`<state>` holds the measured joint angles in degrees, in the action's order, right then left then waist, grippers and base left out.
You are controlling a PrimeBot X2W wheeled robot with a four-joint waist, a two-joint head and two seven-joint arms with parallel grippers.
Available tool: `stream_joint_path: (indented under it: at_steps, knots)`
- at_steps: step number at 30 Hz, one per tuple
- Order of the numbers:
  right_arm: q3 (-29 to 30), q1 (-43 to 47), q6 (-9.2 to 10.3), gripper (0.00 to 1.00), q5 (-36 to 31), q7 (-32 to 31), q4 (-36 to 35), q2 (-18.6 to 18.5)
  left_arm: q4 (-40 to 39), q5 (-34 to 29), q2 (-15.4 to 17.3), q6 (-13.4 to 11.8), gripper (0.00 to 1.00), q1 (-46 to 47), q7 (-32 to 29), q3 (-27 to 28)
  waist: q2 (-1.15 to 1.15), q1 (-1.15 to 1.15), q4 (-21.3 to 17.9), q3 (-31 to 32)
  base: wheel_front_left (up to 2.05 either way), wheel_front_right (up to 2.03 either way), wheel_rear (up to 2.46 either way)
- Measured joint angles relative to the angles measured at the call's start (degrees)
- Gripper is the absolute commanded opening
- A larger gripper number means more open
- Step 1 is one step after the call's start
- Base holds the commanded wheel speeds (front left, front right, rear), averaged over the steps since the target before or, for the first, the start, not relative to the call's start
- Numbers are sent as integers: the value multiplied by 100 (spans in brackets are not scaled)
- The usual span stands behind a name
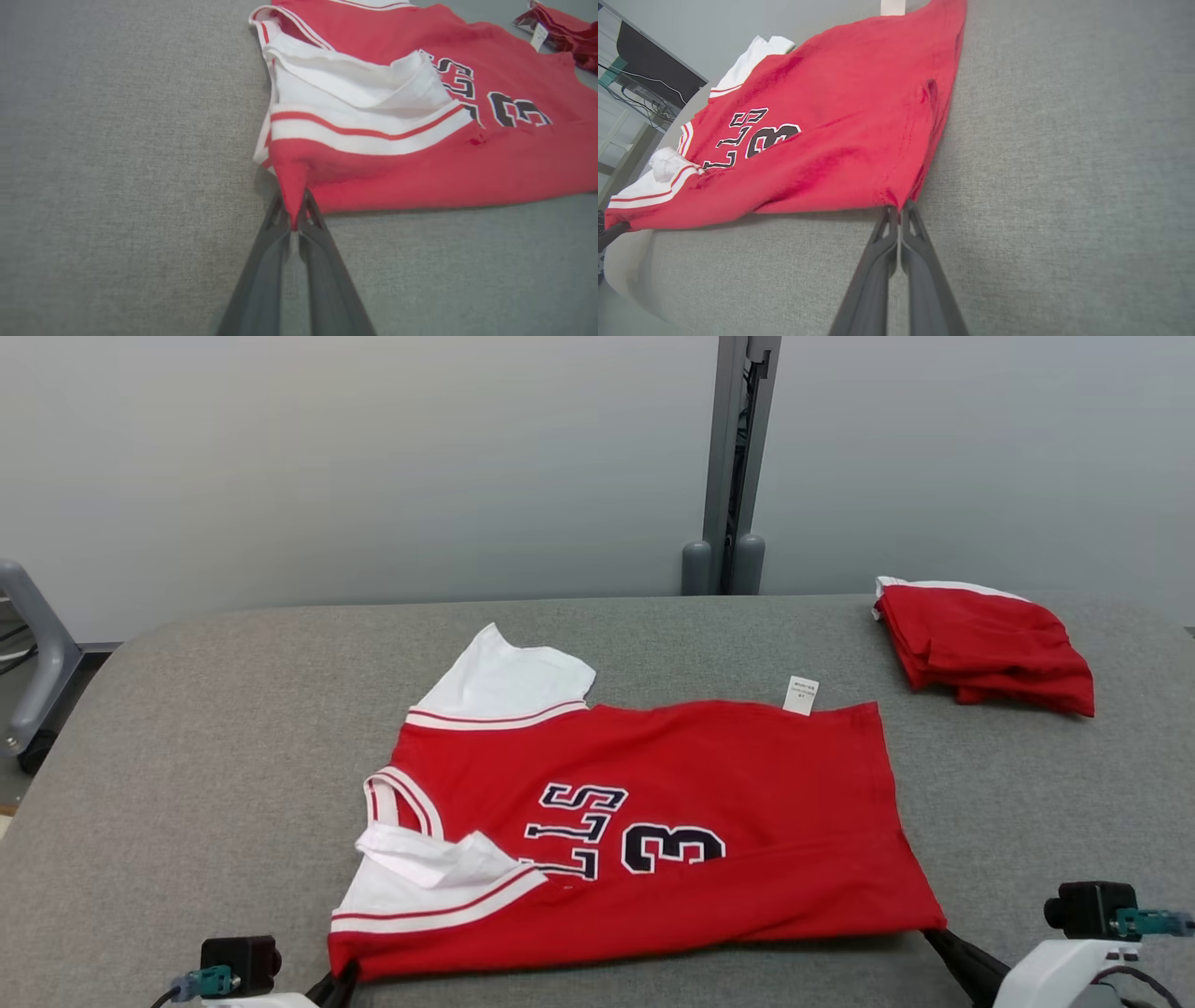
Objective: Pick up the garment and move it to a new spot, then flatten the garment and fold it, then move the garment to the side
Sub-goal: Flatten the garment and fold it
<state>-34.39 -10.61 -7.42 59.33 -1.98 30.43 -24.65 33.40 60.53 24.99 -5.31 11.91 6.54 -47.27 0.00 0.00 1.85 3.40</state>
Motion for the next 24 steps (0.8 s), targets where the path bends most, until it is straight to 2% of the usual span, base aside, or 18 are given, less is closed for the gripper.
stream_joint_path:
  at_steps: [12,20,24]
  knots:
    - [246,902,-1,0,276,-464,-697,-483,-1545,96,732,-673,0,-803,-443,-32,0,0,-40,120,0,0,0]
    - [569,1428,-1,0,285,-770,-1028,-565,-2315,259,1079,-1043,0,-1265,-786,-93,0,0,-103,124,0,0,0]
    - [702,1562,-1,0,211,-1023,-1090,-492,-2438,272,1137,-1117,0,-1295,-895,-141,0,0,-110,97,0,0,0]
